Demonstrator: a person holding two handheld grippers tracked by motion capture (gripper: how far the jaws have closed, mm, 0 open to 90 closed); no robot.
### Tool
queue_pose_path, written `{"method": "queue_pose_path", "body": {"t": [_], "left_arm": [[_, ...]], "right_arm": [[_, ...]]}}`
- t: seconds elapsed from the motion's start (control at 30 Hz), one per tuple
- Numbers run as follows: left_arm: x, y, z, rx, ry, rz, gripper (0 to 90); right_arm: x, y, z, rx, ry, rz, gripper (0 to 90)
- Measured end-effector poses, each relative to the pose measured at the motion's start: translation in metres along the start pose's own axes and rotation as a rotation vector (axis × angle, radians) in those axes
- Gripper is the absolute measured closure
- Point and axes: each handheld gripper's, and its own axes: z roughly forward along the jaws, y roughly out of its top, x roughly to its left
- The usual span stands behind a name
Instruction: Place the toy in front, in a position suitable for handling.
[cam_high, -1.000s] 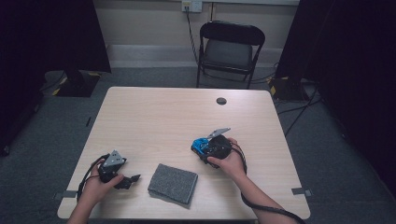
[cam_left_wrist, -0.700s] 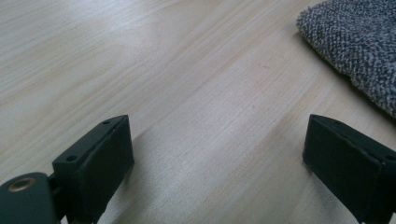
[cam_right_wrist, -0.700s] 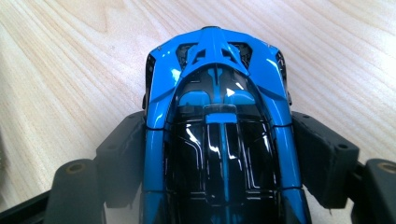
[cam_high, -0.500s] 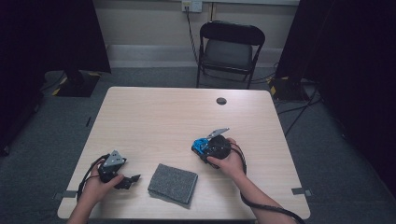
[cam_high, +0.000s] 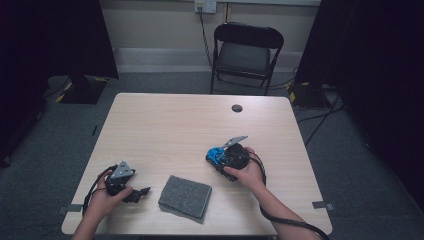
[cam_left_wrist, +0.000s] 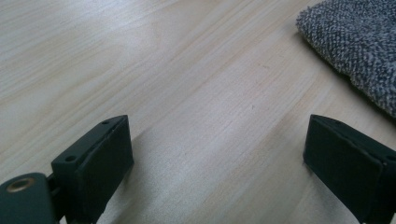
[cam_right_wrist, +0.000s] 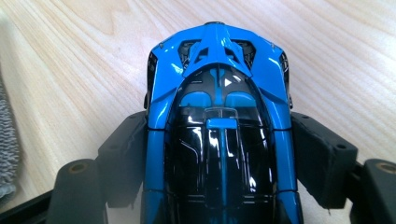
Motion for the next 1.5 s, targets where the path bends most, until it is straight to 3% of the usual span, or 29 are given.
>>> {"method": "queue_pose_path", "body": {"t": [0.3, 0.77, 1.0, 1.07, 1.2, 1.33, 1.5], "left_arm": [[0.000, 0.000, 0.000, 0.000, 0.000, 0.000, 7.6], [0.000, 0.000, 0.000, 0.000, -0.001, 0.000, 7.4], [-0.001, 0.000, 0.000, -0.001, -0.007, -0.008, 7.4], [-0.001, 0.000, 0.000, -0.001, -0.007, -0.008, 7.4], [0.000, 0.000, 0.000, 0.000, -0.003, -0.004, 7.4], [-0.001, 0.000, 0.000, -0.001, -0.007, -0.009, 7.4], [-0.001, 0.000, 0.000, -0.001, -0.006, -0.008, 7.4]], "right_arm": [[-0.001, 0.000, 0.004, -0.012, -0.008, 0.013, 25.6], [-0.001, -0.001, 0.006, -0.007, -0.009, -0.011, 25.0], [-0.003, -0.004, 0.000, -0.001, -0.001, -0.001, 20.0], [-0.002, -0.006, 0.000, 0.006, -0.004, -0.009, 20.0], [-0.004, -0.010, 0.000, -0.006, -0.004, 0.020, 20.5], [-0.003, -0.010, 0.000, -0.003, 0.005, -0.003, 25.0], [0.001, -0.008, 0.001, 0.018, -0.020, -0.009, 25.4]]}}
